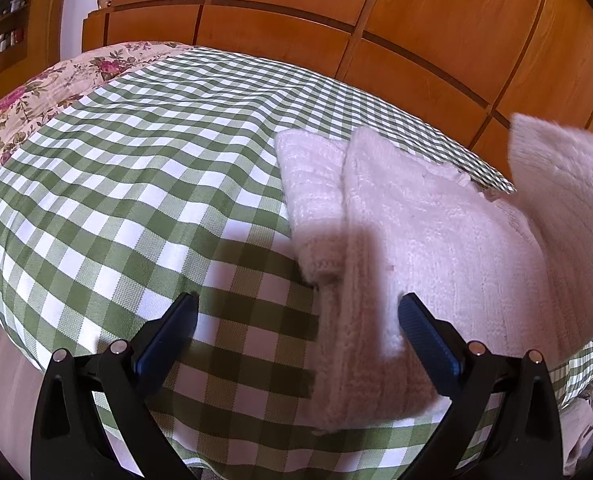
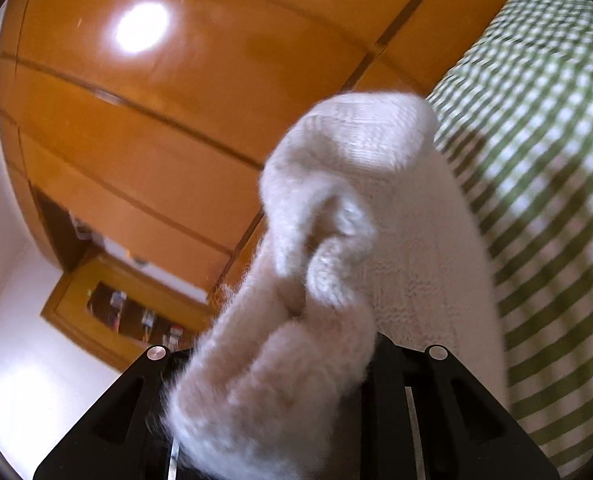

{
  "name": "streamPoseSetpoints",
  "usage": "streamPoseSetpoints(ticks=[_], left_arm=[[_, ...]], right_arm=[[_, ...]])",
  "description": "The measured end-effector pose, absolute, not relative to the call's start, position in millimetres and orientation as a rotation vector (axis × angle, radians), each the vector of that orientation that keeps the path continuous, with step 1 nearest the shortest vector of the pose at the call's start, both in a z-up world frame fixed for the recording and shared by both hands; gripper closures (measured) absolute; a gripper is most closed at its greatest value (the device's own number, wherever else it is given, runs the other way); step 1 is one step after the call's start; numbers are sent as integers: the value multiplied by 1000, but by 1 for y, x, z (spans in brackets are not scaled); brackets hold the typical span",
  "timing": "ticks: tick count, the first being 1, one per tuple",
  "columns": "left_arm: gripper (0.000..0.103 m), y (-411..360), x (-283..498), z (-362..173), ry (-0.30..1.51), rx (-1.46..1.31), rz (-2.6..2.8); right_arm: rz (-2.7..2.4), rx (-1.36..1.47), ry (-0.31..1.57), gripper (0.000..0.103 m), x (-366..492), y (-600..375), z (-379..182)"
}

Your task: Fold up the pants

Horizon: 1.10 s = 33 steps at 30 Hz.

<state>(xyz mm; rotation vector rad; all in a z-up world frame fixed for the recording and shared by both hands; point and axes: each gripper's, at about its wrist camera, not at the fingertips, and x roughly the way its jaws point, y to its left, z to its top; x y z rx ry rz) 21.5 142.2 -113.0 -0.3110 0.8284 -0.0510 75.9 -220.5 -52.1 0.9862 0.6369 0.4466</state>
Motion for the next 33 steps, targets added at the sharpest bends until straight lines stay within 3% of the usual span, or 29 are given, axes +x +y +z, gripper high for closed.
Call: streamPoseSetpoints(ticks=[17,23,26,28,33], left_arm=[[2,147,21,-113,817,-327,-41],[2,151,20,-113,808,-347,-37],[2,150,20,-113,809,-340,-38],[2,152,19,-111,805,-348,-38],[2,171,20,-104,772,-425,-24]], right_arm=[[644,659,923,83,86,-52,-113],[647,535,877,80,72,-45,-107],[683,536,864,58,66,-48,-101],[718,529,840,33,59,-47,-95],[726,419,731,30,34,-67,-66]])
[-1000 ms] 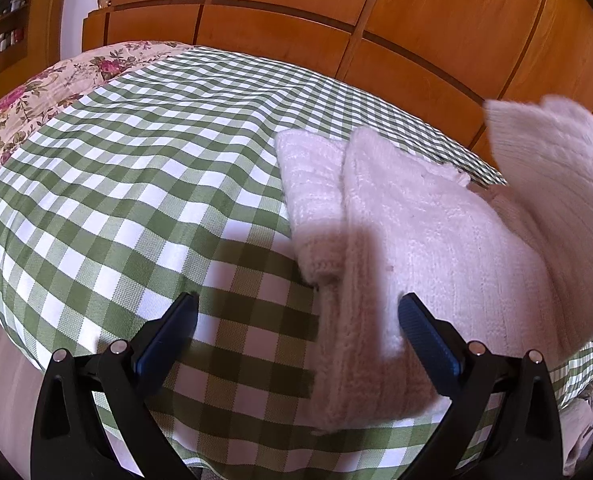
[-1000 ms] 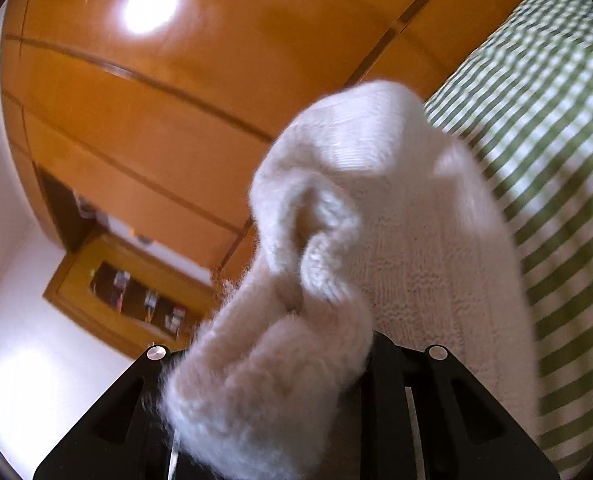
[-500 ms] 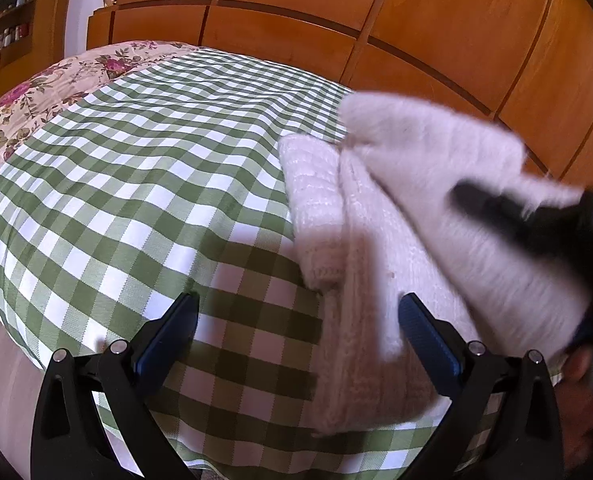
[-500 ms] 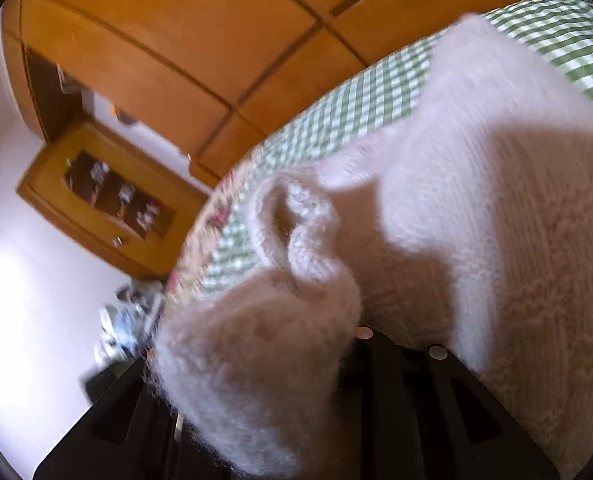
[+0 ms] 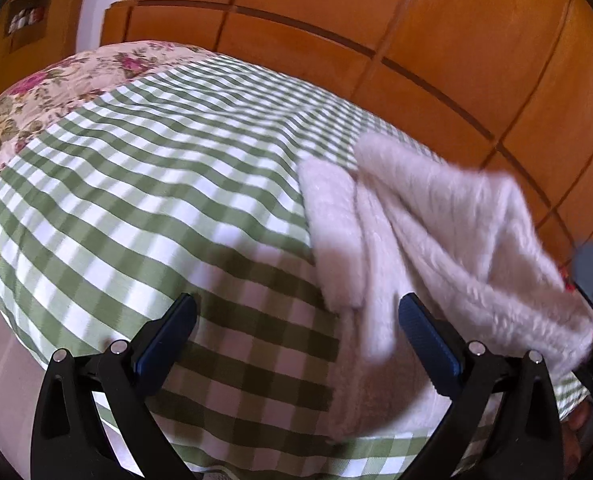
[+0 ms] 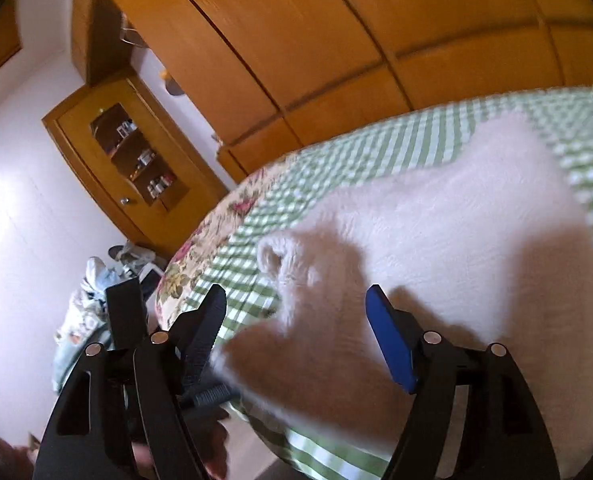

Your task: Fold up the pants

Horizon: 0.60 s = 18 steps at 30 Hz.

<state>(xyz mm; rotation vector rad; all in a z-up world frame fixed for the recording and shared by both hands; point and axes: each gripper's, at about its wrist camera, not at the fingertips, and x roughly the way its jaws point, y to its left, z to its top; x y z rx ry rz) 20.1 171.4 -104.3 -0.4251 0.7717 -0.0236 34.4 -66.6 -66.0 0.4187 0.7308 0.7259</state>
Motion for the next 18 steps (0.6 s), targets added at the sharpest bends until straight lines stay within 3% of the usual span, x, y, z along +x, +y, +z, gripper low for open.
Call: streamPoseSetpoints(ticks=[6,11,18], left_arm=[[2,204,16,-92,685,-703,-107],[2,189,29,-87,717,-815,-297],[3,151,59,-88,806,-787,-376]], right_arm=[[438,432,596,12,32,-144,-43],[162,483,662,12,61,-203,-61],[128,407,785,12,101,-201,-81]])
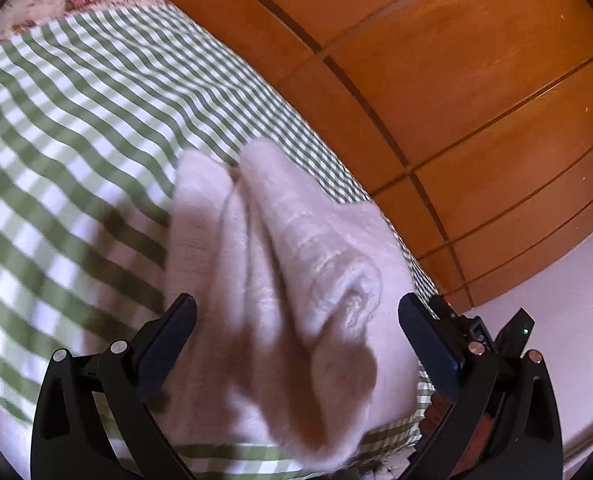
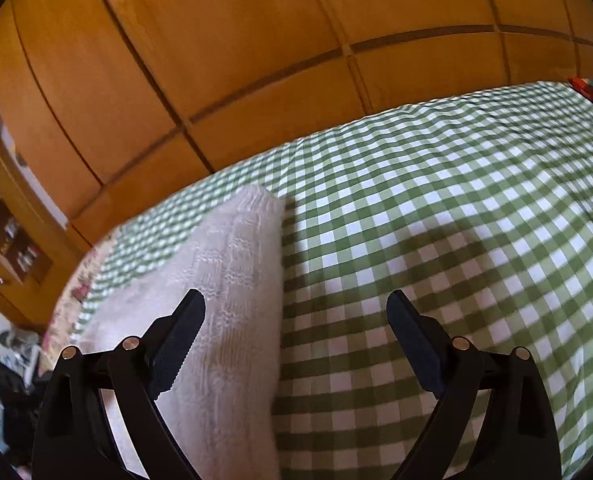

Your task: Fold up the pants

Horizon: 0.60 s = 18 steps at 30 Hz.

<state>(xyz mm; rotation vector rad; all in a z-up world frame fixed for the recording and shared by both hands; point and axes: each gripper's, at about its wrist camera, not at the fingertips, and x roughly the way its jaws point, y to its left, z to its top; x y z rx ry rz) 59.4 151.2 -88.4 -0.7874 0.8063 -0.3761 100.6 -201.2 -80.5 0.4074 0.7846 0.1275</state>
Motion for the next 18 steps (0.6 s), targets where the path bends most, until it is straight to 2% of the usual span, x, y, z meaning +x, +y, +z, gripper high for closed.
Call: streamPoseSetpoints(ticks=[3,4,5,6,8,9,10,11,18], left_arm=[[4,142,74,-88,820,-766,-369],[9,141,76,-89,823,-753,-366],[20,137,80,-89,827,-736,-364],[25,135,81,-89,833,-721,-359],[54,131,86,-93,858,-666,-341],[58,132,84,-92,865,-647,-334],[69,133,83,-91,860,-623,-325],[73,138,79,-89,848,-612,-324],[86,172,57,-84,796,-535,-284]], right_arm=[[119,351,802,11,109,-193,-82],[116,323,816,10,113,-189,-83],[113,291,836,9,117,-185,-85],[115,267,854,9,120,-181,-86],[110,214,873,9,122,-169,-93],[103,203,871,9,120,-166,-93],[93,188,865,9,117,-160,-89],[95,174,860,9,115,-156,-87],[210,-123,849,8,94,-90,-81]])
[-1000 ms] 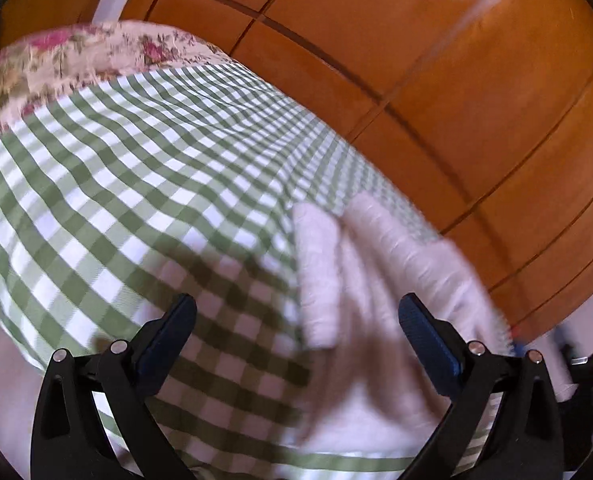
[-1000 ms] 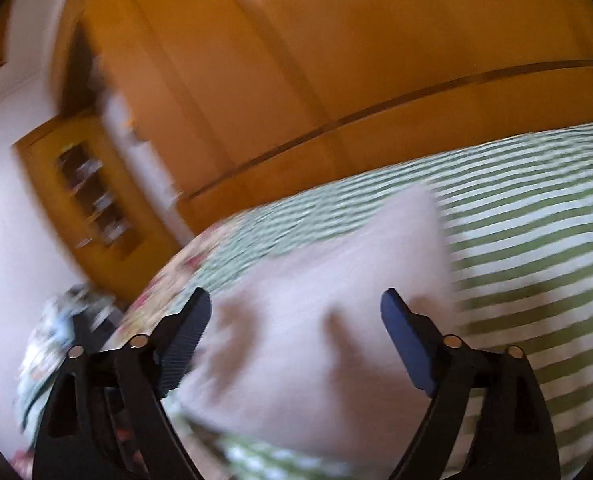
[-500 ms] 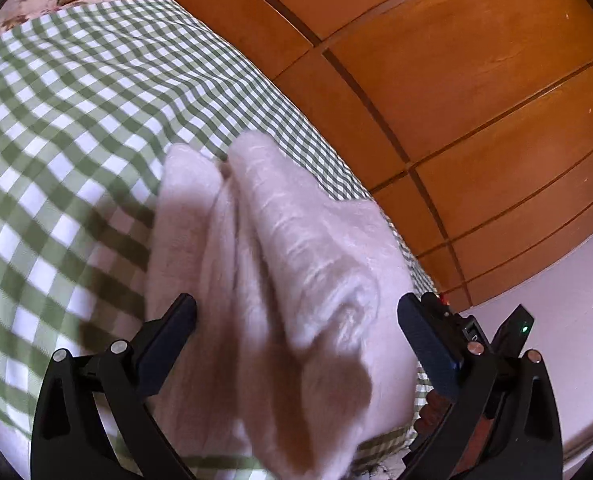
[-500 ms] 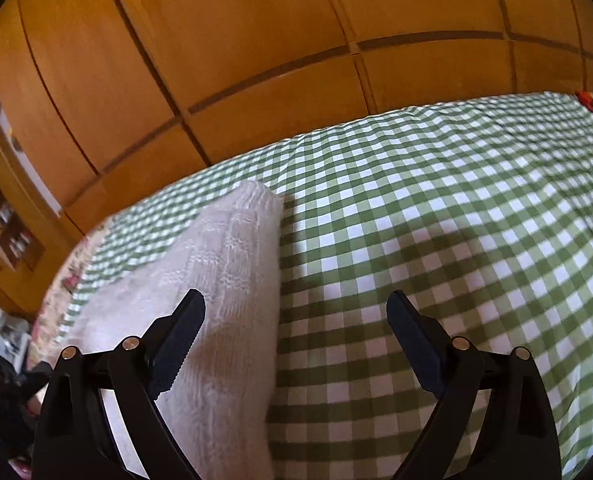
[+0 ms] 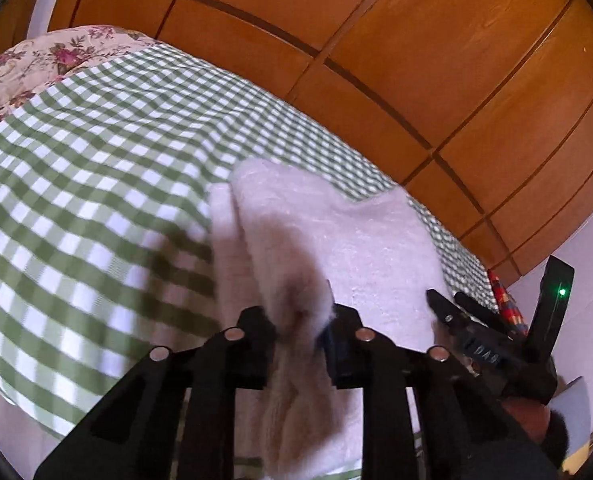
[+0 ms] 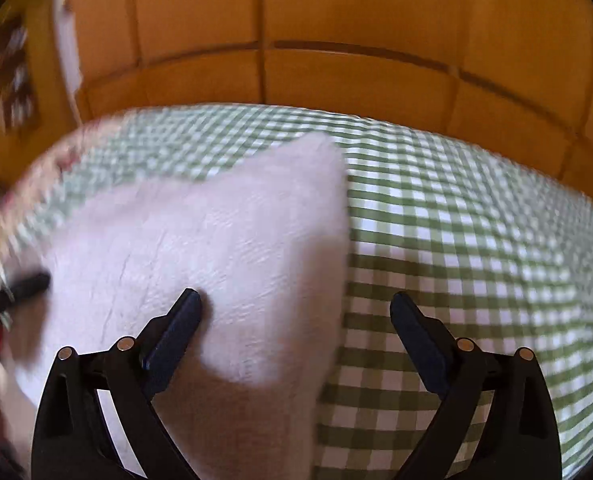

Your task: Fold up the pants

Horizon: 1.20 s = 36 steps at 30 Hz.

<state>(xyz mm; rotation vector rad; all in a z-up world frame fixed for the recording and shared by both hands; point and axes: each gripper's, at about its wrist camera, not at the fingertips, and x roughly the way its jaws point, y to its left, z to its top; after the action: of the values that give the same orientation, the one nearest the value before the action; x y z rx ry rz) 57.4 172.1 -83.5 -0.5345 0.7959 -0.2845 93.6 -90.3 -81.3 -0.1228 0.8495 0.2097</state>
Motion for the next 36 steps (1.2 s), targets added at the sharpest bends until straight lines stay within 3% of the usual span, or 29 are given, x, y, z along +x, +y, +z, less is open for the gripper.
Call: streamPoseSetpoints(ticks=[7,9,11,14,20,26,32,36], left_arm=[[86,172,61,-103,793,-409,-197],[81,176,59,-104,773,-449,-197],[60,177,54,-102,764,-462,-170],[46,183,45,-84,708,-481,-159],[29,166,36,-27,532,-358,-118],[23,98,98,-26,686,-177,-262],[22,67,154,-85,837,-13,-204],[22,79,123,-96,754,-6,-225]], right_arm=[[189,-191,802,8,89,-59,-107],[180,-192,784,7,85,-59,-106],[194,-148,783,7,82,-67,-102],[237,-29,818,4,81,-91,-91],[190,118,732,4,90,-142,-51],[147,3,863,4,144,-132,-60],[124,21,970,4,167,-125,-103],[145,21,918,4,135,-125,-108]])
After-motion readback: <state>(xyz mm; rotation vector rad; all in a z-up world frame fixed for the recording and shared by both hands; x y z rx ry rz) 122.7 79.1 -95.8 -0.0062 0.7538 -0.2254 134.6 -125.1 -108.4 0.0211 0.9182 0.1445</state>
